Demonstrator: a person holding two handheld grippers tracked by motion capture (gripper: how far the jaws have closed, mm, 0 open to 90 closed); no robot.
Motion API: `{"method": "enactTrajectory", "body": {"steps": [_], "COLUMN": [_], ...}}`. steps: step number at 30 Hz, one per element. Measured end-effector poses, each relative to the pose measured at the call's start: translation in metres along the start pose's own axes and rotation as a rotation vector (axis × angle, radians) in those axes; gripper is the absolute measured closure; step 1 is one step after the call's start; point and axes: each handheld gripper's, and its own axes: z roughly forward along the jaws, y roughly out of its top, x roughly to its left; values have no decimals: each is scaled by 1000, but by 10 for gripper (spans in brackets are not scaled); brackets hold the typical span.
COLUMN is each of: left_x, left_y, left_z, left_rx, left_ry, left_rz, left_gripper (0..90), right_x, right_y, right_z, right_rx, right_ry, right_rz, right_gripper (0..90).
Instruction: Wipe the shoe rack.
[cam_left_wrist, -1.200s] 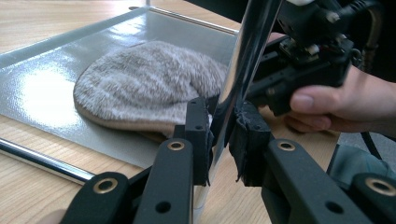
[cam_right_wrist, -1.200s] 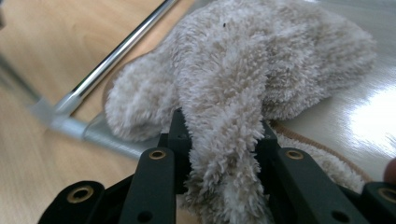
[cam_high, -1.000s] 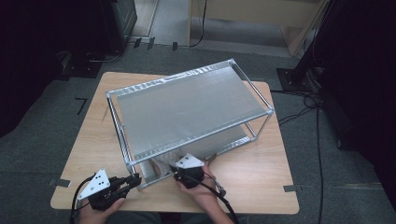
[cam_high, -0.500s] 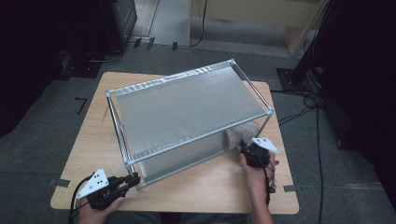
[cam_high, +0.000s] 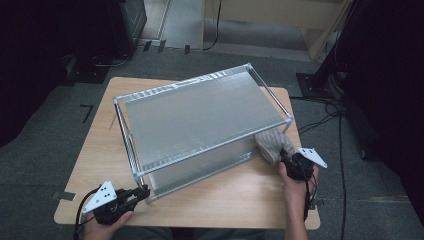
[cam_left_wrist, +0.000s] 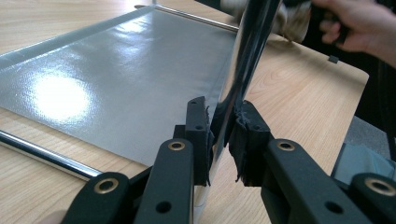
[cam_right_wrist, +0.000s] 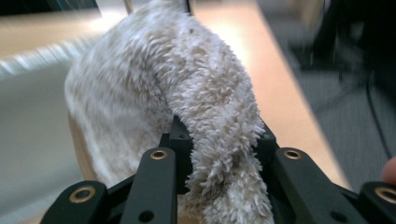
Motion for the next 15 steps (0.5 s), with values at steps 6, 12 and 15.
{"method": "enactTrajectory", "body": {"steps": [6, 12, 15], "left_x": [1, 1, 0], "left_y": [0, 0, 0], "left_z": [0, 0, 1], "left_rx": [-3, -3, -2], "left_ry": [-4, -3, -3], "left_rz": [-3, -3, -6], "left_gripper": [781, 780, 781], "right_x": [0, 6, 2], "right_y": [12, 22, 13], "right_z": [-17, -35, -18], "right_rx": [-138, -282, -154], "right_ry": [-1, 14, 37], "right_rz": [35, -4, 21], "right_gripper": [708, 702, 702]}}
